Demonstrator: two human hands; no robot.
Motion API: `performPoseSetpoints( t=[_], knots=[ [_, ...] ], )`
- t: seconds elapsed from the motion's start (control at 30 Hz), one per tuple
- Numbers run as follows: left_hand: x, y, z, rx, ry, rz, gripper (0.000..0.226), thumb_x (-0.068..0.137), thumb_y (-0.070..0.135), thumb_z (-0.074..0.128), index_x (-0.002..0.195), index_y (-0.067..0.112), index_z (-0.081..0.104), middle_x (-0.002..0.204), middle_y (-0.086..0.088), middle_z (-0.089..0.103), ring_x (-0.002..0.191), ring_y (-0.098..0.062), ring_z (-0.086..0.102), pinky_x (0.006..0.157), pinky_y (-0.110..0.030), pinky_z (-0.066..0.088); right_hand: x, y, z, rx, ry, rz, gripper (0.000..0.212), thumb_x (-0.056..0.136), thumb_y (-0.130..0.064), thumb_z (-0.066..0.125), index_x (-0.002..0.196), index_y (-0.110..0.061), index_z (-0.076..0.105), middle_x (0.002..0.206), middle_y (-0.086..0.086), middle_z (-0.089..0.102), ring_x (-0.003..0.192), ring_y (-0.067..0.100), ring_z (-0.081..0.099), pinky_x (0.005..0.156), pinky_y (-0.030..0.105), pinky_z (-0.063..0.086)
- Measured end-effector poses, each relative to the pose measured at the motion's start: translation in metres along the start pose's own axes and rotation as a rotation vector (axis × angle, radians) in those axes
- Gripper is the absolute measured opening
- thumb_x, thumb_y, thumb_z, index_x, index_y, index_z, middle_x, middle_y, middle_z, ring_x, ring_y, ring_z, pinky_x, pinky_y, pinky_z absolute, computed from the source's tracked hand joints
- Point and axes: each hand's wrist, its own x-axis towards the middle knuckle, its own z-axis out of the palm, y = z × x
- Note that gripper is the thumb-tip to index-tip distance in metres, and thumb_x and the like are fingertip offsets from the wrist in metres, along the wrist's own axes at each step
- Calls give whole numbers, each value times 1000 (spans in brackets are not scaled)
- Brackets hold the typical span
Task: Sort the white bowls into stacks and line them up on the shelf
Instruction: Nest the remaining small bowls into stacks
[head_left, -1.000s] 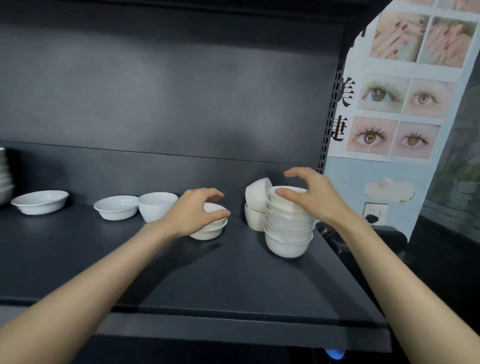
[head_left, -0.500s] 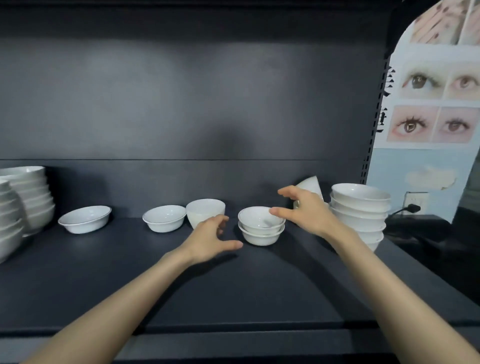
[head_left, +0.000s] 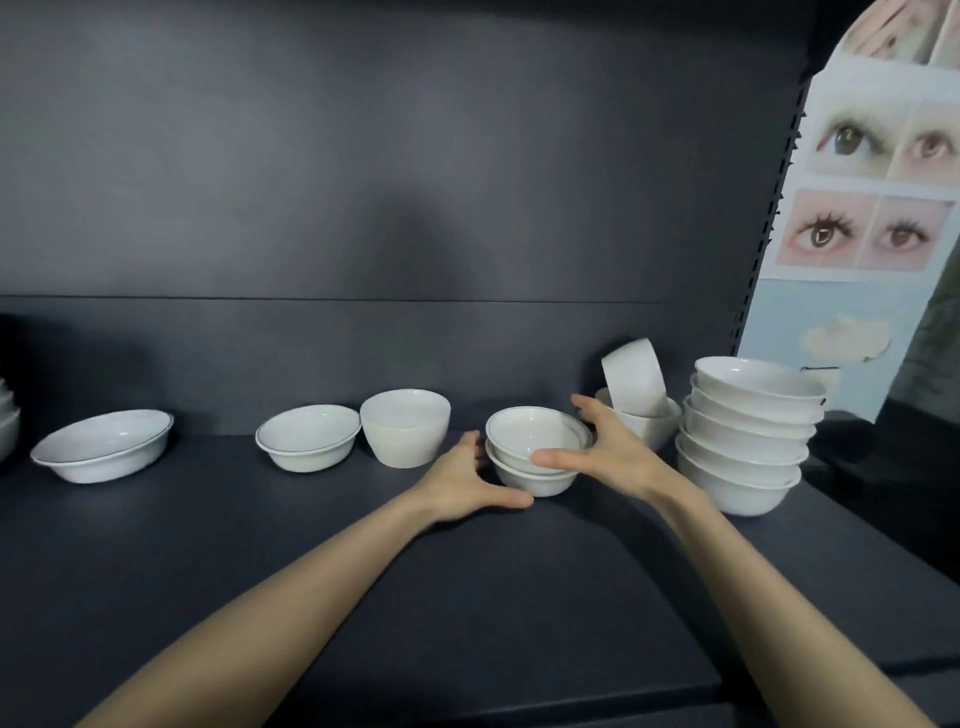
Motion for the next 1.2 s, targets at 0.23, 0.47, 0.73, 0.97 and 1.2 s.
performPoseSetpoints(
  t=[0.23,0.47,0.73,0.97,1.2],
  knots=[
    [1,-4,7,-143,110,74,81,34,44,87,105,21,56,108,7,70,102,-9,66,95,-37,52,5,4,-2,72,-6,-11,116,56,-39,90,148,-8,27,146,3,42,129,12,44,104,24,36],
    [-33,16,-38,-232,339,180,72,48,23,94,110,10,59,105,4,70,100,-11,67,91,-29,53,5,-65,-4,73,-9,-191,104,62,-39,84,147,-11,31,145,0,44,123,7,44,99,21,35],
    [-70,-26,-141,-196,513,162,65,56,11,92,111,12,57,105,1,70,104,-16,66,94,-30,51,31,-145,77,30,-128,-236,81,70,-25,84,132,5,42,140,14,47,126,25,48,101,37,40],
    [-69,-69,-200,-140,447,150,57,62,10,88,109,18,57,104,8,68,103,-10,64,82,-13,50,56,-173,146,54,-125,-158,69,68,-28,85,122,1,52,116,4,63,110,21,59,89,30,47],
    [-50,-96,-215,-127,285,161,57,63,15,89,110,23,56,105,14,64,97,6,59,78,-6,47,64,-169,170,34,-75,-87,79,69,-27,85,133,-3,46,106,-10,49,100,6,46,82,16,40]
  ],
)
